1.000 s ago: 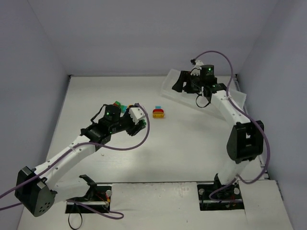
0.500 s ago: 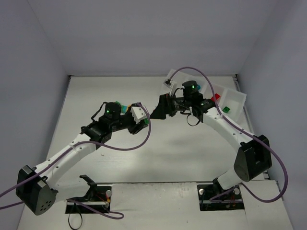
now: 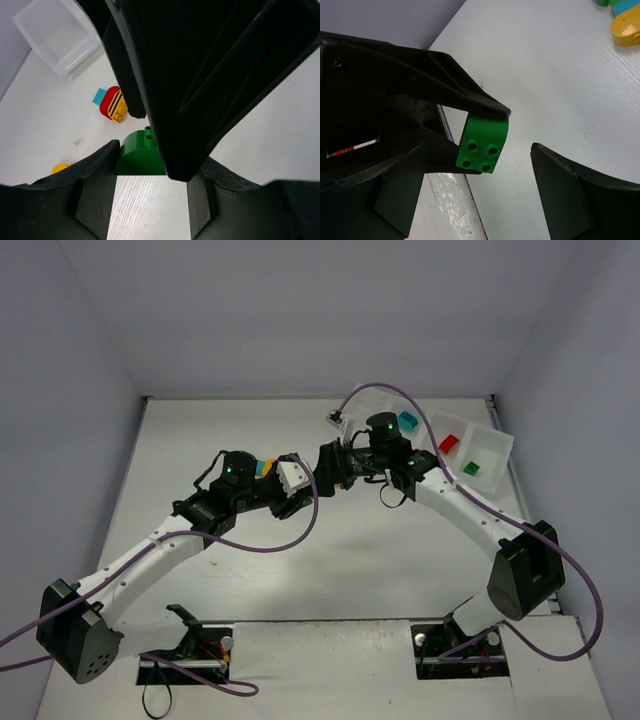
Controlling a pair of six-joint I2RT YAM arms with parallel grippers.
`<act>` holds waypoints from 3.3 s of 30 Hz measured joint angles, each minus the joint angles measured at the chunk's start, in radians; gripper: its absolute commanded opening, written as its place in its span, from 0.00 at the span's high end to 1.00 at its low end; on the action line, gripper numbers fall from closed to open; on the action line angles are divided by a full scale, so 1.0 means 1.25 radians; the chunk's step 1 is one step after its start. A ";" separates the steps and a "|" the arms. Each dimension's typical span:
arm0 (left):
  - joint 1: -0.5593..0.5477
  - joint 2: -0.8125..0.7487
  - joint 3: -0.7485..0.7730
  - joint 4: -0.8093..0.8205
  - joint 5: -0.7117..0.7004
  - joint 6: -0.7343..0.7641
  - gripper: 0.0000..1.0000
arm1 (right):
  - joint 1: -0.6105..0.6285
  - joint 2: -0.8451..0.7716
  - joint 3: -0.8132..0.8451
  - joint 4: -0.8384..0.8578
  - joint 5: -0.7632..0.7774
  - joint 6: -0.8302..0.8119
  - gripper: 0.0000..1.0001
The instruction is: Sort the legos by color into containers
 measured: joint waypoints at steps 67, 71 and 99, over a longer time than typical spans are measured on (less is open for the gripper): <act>-0.013 0.024 -0.008 -0.135 -0.498 -0.534 0.09 | -0.649 0.265 0.197 -0.116 0.723 -0.018 0.35; -0.013 0.119 0.074 -0.142 -0.486 -0.555 0.09 | -0.576 0.143 0.155 -0.120 0.705 -0.009 0.35; -0.099 0.821 0.646 -0.324 -0.645 -0.695 0.09 | -0.451 -0.287 -0.233 -0.117 0.531 0.078 0.35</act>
